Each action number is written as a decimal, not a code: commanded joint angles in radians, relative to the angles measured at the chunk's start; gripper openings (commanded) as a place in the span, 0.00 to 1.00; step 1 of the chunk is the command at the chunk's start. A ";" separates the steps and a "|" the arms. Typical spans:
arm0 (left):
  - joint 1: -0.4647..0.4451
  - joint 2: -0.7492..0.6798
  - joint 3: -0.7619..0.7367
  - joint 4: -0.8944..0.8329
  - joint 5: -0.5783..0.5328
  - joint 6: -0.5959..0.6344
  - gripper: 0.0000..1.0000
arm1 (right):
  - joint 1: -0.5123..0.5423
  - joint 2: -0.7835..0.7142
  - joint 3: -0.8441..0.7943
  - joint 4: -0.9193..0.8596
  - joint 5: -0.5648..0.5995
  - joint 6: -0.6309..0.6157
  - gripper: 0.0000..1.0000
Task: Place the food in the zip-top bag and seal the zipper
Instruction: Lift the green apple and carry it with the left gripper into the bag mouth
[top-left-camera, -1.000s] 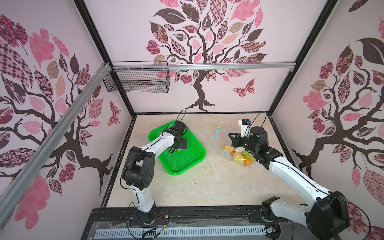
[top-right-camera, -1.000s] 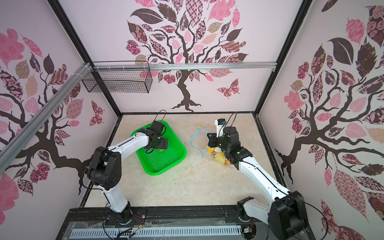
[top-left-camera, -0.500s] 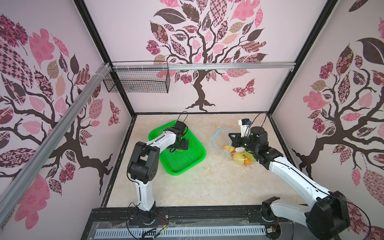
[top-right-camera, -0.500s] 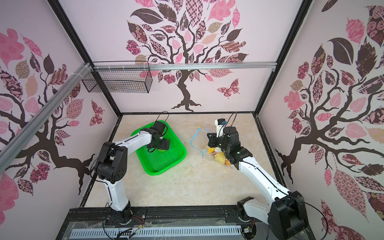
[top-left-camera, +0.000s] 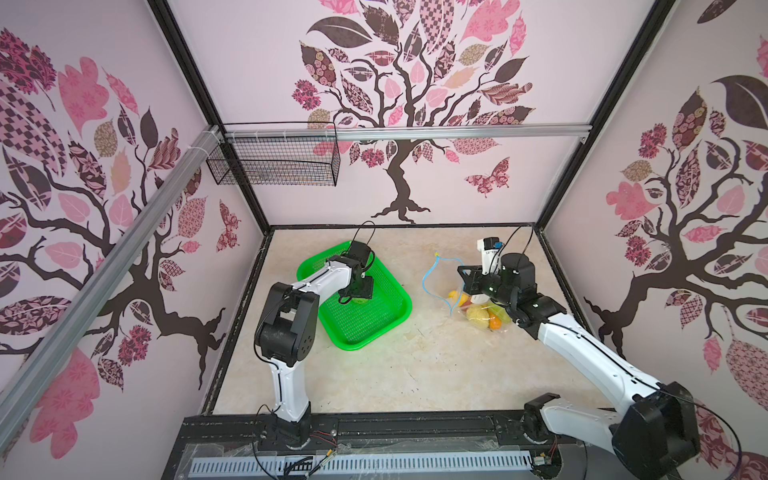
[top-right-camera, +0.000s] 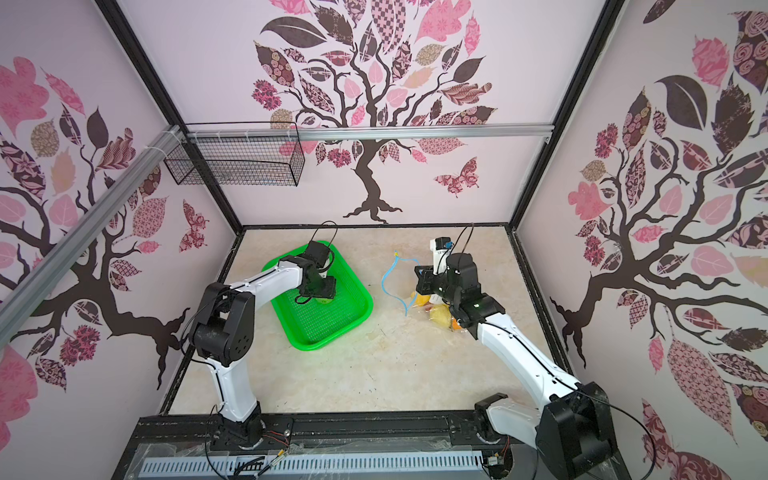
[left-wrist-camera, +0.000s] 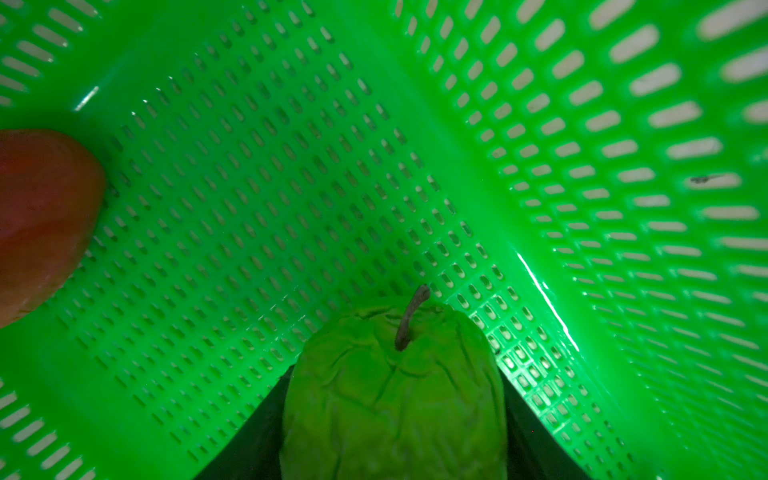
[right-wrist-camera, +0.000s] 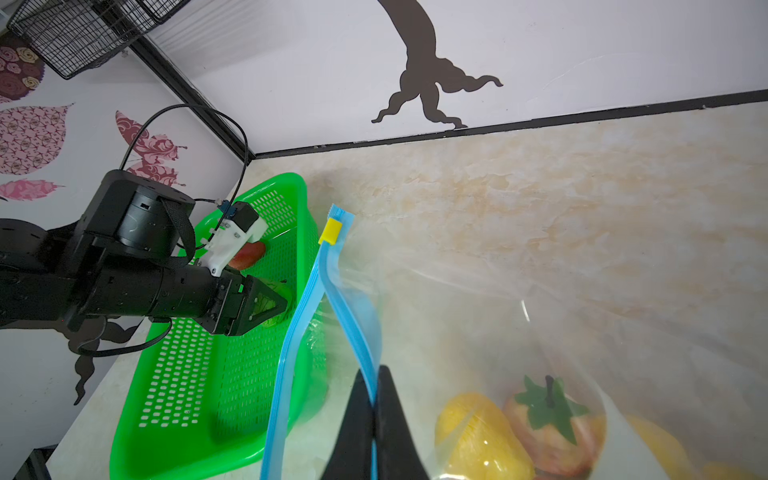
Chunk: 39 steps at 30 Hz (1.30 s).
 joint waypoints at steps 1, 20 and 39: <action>0.001 -0.069 0.025 -0.004 0.013 -0.002 0.58 | -0.002 -0.018 0.011 -0.011 0.013 -0.008 0.00; -0.138 -0.384 -0.017 0.402 0.559 -0.183 0.51 | -0.002 -0.024 -0.013 0.026 -0.042 0.001 0.00; -0.370 -0.060 0.283 0.166 0.358 -0.027 0.50 | -0.001 -0.060 -0.036 0.062 -0.071 -0.009 0.00</action>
